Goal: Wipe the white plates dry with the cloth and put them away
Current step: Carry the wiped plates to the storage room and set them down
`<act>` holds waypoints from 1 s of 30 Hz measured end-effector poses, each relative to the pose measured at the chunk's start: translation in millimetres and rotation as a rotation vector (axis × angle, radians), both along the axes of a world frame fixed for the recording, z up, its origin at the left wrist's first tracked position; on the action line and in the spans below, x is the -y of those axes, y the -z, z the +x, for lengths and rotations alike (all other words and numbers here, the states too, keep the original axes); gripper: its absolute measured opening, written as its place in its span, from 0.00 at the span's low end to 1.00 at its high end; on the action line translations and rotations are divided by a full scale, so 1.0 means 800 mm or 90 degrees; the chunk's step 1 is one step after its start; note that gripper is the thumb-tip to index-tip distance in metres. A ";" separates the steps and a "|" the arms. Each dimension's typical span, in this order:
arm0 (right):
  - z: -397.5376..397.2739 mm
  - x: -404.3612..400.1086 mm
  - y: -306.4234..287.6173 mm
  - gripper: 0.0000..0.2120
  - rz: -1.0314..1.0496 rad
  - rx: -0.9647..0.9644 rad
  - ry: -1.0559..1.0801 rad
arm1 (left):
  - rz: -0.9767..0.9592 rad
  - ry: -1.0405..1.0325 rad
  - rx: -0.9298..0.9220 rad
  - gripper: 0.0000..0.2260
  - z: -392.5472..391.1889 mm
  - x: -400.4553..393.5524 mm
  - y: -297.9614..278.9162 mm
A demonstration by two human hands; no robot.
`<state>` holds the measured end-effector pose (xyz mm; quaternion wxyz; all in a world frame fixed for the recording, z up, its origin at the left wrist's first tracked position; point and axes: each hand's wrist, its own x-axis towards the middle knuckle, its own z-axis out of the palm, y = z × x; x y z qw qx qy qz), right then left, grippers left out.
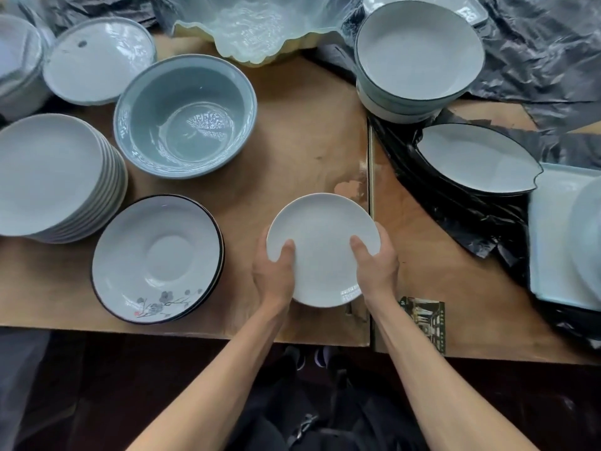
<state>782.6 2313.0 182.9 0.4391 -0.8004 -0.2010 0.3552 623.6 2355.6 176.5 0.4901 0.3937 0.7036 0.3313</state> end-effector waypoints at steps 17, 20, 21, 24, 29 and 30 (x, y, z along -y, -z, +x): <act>0.007 0.001 0.006 0.19 0.033 -0.058 -0.018 | -0.005 -0.028 0.023 0.18 0.008 -0.001 0.005; 0.005 0.003 0.007 0.19 0.036 -0.062 -0.014 | -0.016 -0.035 0.049 0.18 0.007 -0.004 0.004; 0.004 0.003 0.008 0.19 0.035 -0.062 -0.012 | -0.019 -0.033 0.054 0.18 0.006 -0.005 0.004; 0.003 0.003 0.010 0.18 0.035 -0.067 -0.002 | -0.019 -0.022 0.052 0.18 0.006 -0.006 0.002; 0.004 0.003 0.013 0.16 0.037 -0.066 0.000 | -0.015 -0.014 0.048 0.18 0.008 -0.005 -0.002; 0.004 0.004 0.014 0.17 0.039 -0.068 0.000 | -0.014 -0.010 0.043 0.18 0.008 -0.006 -0.002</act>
